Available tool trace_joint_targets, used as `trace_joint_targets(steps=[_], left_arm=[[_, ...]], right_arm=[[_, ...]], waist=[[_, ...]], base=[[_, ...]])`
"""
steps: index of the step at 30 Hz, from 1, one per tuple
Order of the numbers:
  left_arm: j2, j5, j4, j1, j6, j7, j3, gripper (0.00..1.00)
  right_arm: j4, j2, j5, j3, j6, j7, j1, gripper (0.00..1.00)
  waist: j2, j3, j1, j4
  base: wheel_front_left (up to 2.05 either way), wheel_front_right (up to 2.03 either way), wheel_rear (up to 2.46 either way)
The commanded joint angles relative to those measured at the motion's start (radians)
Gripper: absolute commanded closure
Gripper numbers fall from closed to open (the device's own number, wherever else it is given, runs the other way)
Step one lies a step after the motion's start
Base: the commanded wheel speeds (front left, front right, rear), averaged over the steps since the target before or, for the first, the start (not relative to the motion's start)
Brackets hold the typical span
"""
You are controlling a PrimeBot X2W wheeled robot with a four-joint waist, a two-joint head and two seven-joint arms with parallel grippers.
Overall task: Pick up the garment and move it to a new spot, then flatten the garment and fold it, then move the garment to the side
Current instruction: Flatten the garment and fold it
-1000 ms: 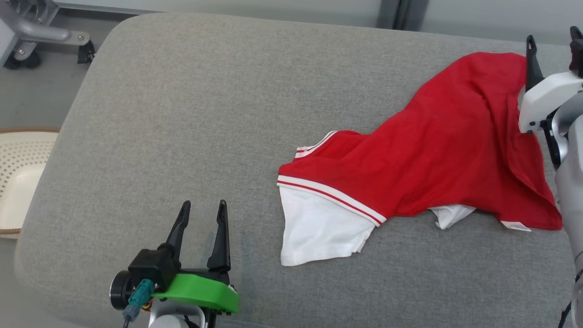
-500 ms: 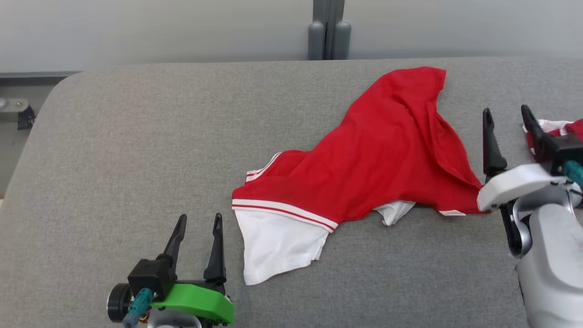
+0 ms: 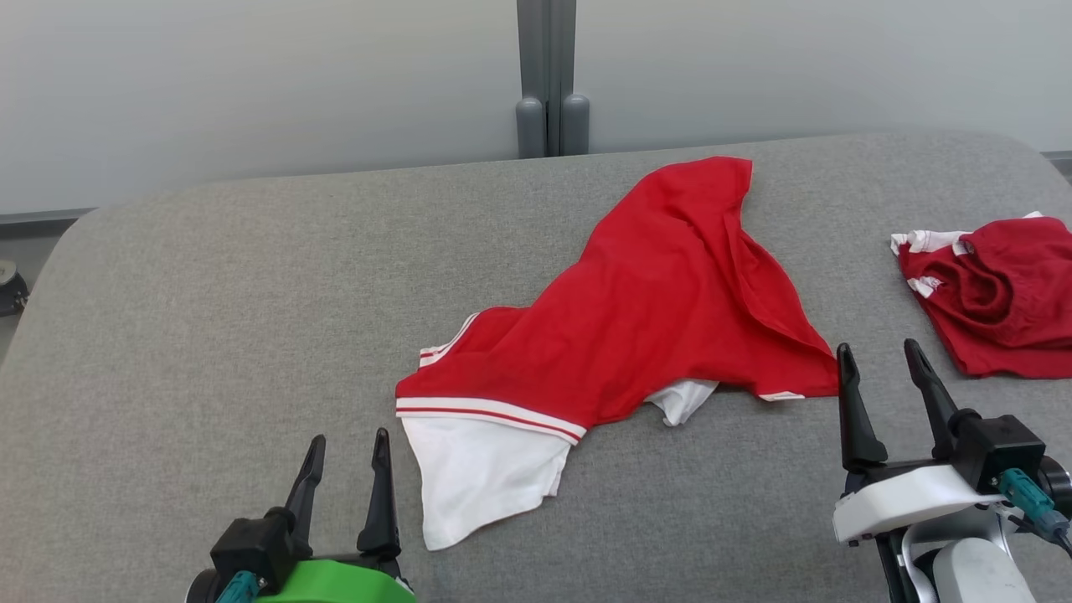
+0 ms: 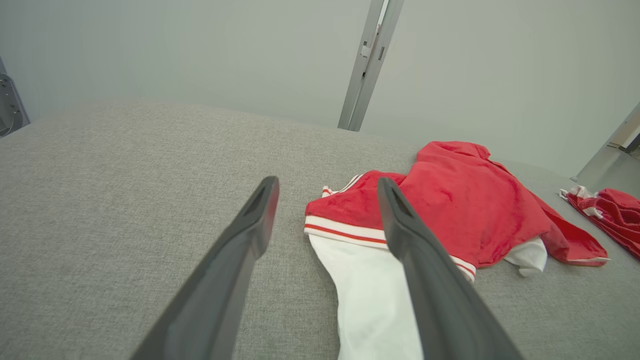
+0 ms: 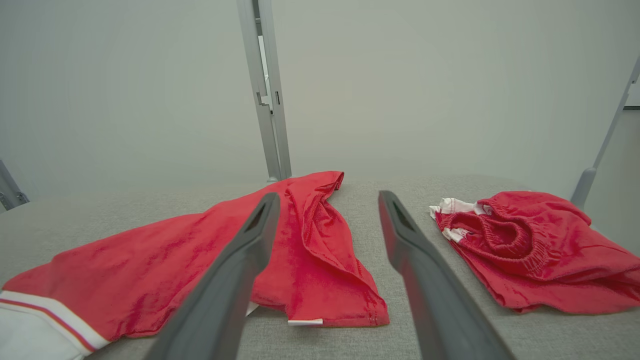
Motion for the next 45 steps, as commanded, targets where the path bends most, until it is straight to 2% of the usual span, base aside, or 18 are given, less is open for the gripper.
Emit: trace_joint_targets(steps=[1,11,33,37,41,45], left_arm=[[0.002,0.005,-0.015,0.014,0.007,0.0,0.007,0.0],[0.002,0.02,-0.042,0.033,0.012,0.0,0.003,0.0],[0.002,0.03,-0.037,0.023,0.009,0.0,-0.005,0.0],[0.002,0.019,0.012,0.034,0.002,0.003,-0.029,0.0],[0.002,0.01,0.095,0.018,-0.004,0.09,-0.085,0.0],[0.003,0.002,0.145,-0.002,0.009,0.174,-0.124,0.0]], right_arm=[[-0.005,0.0,0.003,0.008,-0.002,-0.003,0.013,0.0],[0.012,0.003,0.029,0.049,-0.002,-0.003,0.016,0.0],[0.043,0.003,0.029,0.056,-0.002,-0.003,0.018,0.0],[0.05,0.003,0.029,0.055,-0.002,-0.003,0.019,0.0],[0.055,0.003,0.025,0.049,-0.002,-0.003,0.014,0.0],[0.059,0.003,0.026,0.046,-0.002,-0.003,0.005,0.0]], waist=[[0.0,-0.008,0.0001,-0.007],[0.0,-0.019,0.0001,0.005],[0.0,-0.019,0.0001,0.016],[0.0,-0.016,0.0001,0.015],[0.0,-0.006,0.0001,0.011],[0.0,0.01,0.0001,0.002]], base=[[0.0,0.0,0.0],[0.0,0.0,0.0],[0.0,0.0,0.0],[0.0,0.0,0.0],[0.0,0.0,0.0],[0.0,0.0,0.0]])
